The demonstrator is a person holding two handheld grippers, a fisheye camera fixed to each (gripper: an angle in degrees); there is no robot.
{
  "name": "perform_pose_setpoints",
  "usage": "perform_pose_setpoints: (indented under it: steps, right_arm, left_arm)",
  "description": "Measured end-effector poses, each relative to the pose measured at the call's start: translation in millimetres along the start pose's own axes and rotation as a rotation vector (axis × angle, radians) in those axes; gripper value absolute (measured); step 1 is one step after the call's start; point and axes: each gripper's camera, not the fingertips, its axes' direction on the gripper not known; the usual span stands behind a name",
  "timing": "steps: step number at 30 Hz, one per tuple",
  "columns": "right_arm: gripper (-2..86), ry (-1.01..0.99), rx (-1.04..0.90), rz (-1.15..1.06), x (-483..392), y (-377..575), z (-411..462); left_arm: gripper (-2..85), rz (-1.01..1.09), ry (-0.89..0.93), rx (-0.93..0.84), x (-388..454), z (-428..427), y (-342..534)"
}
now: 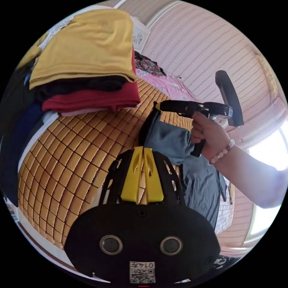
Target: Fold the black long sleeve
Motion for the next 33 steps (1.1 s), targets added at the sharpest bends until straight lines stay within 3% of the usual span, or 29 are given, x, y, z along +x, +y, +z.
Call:
perform_pose_setpoints:
  steps: [4,7,11,13,16,25,29,33]
  right_arm:
    - [-0.7,-0.062,0.169,-0.032,45.0,53.9,-85.6]
    - [-0.4,-0.002,0.229,-0.009,76.9,120.0,-146.5]
    - [1.2,0.012,0.259,0.167,120.4,212.2,-203.0]
    - [7.2,0.011,0.178,0.302,145.5,268.4,-206.1]
    - [9.0,-0.001,0.03,0.46,171.5,327.0,-188.0]
    - [7.9,-0.083,0.075,0.712,213.2,428.8,-195.9]
    - [7.7,-0.089,0.071,0.727,224.4,454.6,-198.6]
    - [7.7,-0.096,0.092,0.673,236.4,449.3,-192.4]
  left_arm:
    - [-1.0,0.137,0.121,0.087,61.7,-29.9,15.3]
    - [-1.0,0.288,0.241,0.085,116.7,-38.3,34.2]
    - [-0.8,0.427,0.376,-0.033,174.6,-18.5,77.1]
    - [-0.6,0.436,0.392,-0.156,185.8,4.5,96.6]
    - [0.0,0.447,0.369,-0.312,197.9,29.9,121.8]
    - [2.7,0.634,0.274,-0.451,264.1,90.2,150.0]
    - [5.1,0.664,0.14,-0.542,292.5,150.0,158.6]
    - [5.6,0.672,0.039,-0.499,294.8,176.9,163.0]
